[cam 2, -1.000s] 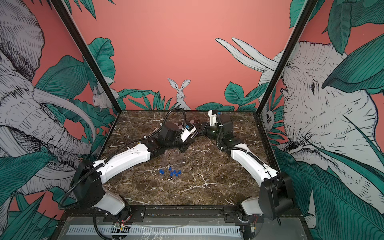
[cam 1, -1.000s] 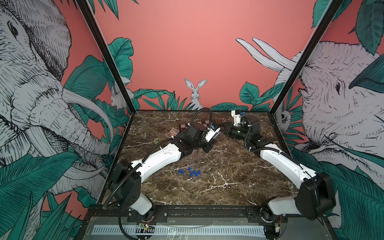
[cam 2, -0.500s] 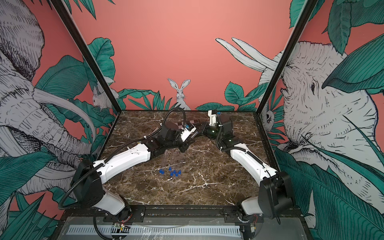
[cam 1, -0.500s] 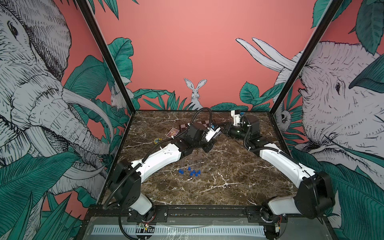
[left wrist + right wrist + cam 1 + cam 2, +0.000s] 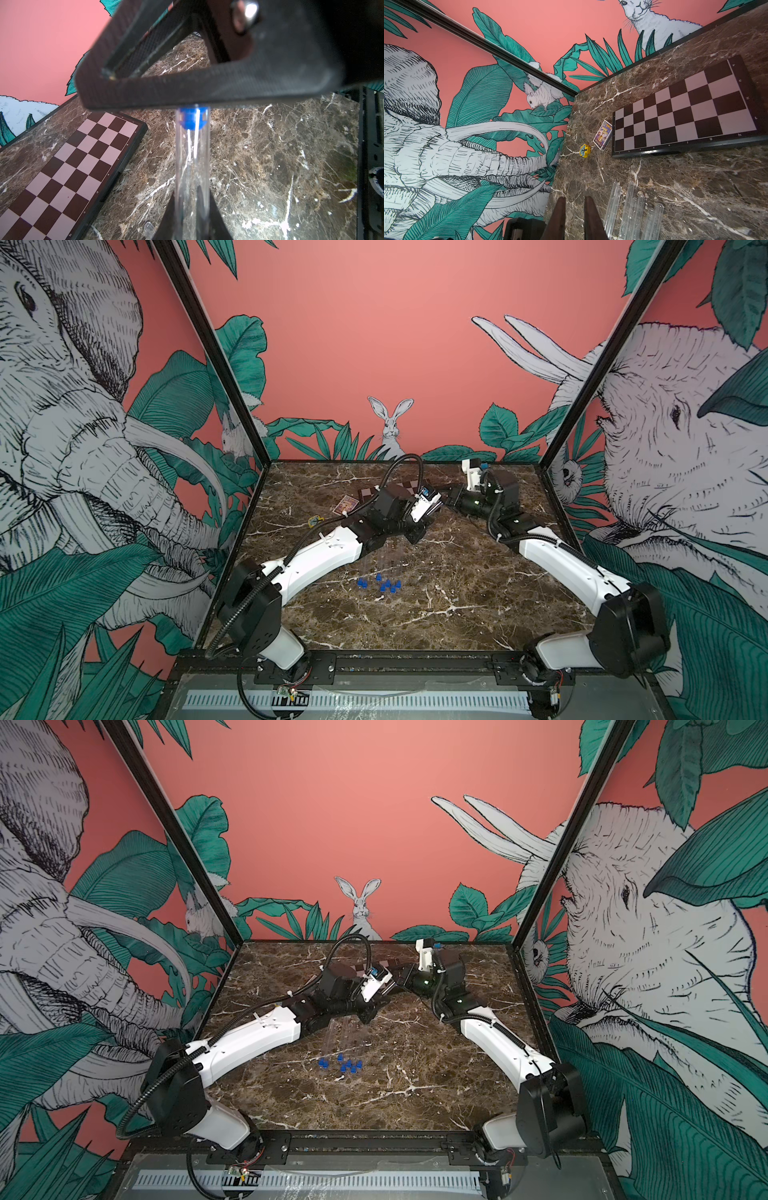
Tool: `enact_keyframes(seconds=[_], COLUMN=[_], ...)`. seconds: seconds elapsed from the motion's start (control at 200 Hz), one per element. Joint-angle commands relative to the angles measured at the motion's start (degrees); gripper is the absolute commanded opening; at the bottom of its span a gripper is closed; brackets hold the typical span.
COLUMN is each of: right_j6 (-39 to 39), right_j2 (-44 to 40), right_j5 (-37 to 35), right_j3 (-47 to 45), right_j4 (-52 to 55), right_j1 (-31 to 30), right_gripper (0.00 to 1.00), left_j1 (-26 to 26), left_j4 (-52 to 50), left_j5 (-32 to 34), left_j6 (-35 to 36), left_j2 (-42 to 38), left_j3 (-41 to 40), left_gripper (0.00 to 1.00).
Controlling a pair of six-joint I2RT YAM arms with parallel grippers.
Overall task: Remove stoppers from test tubes
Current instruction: Open the stopper on the test tube.
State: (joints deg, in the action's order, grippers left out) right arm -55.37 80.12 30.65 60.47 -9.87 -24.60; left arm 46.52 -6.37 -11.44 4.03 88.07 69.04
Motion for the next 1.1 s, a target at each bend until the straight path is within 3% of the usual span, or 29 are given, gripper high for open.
enact_keyframes(seconds=[0.0,0.44,1.095], right_j6=[-1.1,-6.5,-5.2], right_j2=[0.6,-0.9,-3.3], right_j5=[0.3,-3.1,-4.9], right_j3=[0.8,-2.9,-2.8], right_j4=[-2.7,-10.3,-7.3], right_j1=[-0.5,2.0,8.1], right_gripper=[0.02,0.00,0.00], left_j1=[0.0,0.0,0.0], left_j4=[1.3,1.7,1.5], left_j5=[-0.2,0.3,0.8], left_j6=[-0.7,-0.5,-0.2], left_j2=[-0.6,-1.4,-4.1], left_j3=[1.6,-0.1,-6.0], left_gripper=[0.00,0.00,0.00])
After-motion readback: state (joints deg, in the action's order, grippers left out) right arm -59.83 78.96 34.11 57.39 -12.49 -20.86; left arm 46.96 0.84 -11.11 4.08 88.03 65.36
